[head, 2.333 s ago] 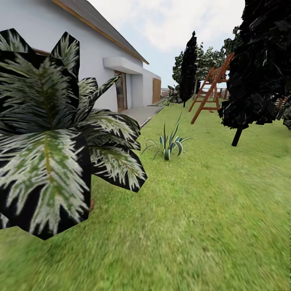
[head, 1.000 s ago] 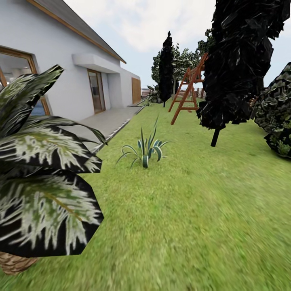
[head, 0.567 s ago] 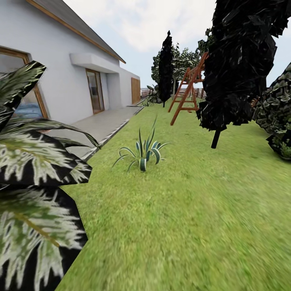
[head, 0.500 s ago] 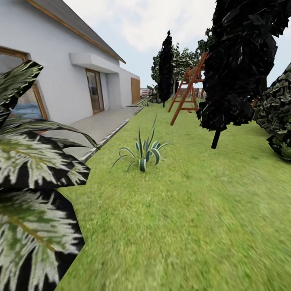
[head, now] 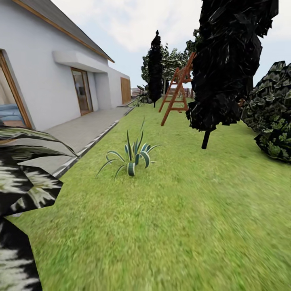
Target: Take the three Easter eggs out of the wicker basket on the lawn in the garden, then place them on the lawn next to a single tree (choose any tree) so that all three eggs are next to the same tree and none are left in the basket.
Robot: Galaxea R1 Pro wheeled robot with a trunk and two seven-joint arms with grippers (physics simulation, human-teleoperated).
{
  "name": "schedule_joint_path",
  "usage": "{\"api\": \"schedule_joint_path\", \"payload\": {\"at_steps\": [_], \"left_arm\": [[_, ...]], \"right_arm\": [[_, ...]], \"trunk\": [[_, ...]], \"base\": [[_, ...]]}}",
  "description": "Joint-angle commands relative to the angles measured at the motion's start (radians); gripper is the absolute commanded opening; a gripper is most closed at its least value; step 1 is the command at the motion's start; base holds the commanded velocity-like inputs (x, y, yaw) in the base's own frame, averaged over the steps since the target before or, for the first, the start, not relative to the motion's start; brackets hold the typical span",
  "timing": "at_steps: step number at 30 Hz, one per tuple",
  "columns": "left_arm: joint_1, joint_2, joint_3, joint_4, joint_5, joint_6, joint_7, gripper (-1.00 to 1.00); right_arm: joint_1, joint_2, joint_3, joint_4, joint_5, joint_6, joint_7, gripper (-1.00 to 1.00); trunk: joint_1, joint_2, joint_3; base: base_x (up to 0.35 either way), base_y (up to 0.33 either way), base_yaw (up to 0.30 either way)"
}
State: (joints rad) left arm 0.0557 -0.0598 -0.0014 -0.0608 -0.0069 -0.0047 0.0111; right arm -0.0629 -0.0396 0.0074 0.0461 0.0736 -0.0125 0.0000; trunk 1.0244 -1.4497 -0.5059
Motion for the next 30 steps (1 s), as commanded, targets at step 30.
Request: {"api": "schedule_joint_path", "payload": {"at_steps": [30], "left_arm": [[0.001,-0.001,0.000,-0.001,-0.001,0.000,0.001,1.00]], "right_arm": [[-0.001,0.000,0.000,0.003,0.008,-0.001,0.000,1.00]], "trunk": [[0.001,0.000,-0.001]], "base": [[0.334,-0.134,-0.001]]}}
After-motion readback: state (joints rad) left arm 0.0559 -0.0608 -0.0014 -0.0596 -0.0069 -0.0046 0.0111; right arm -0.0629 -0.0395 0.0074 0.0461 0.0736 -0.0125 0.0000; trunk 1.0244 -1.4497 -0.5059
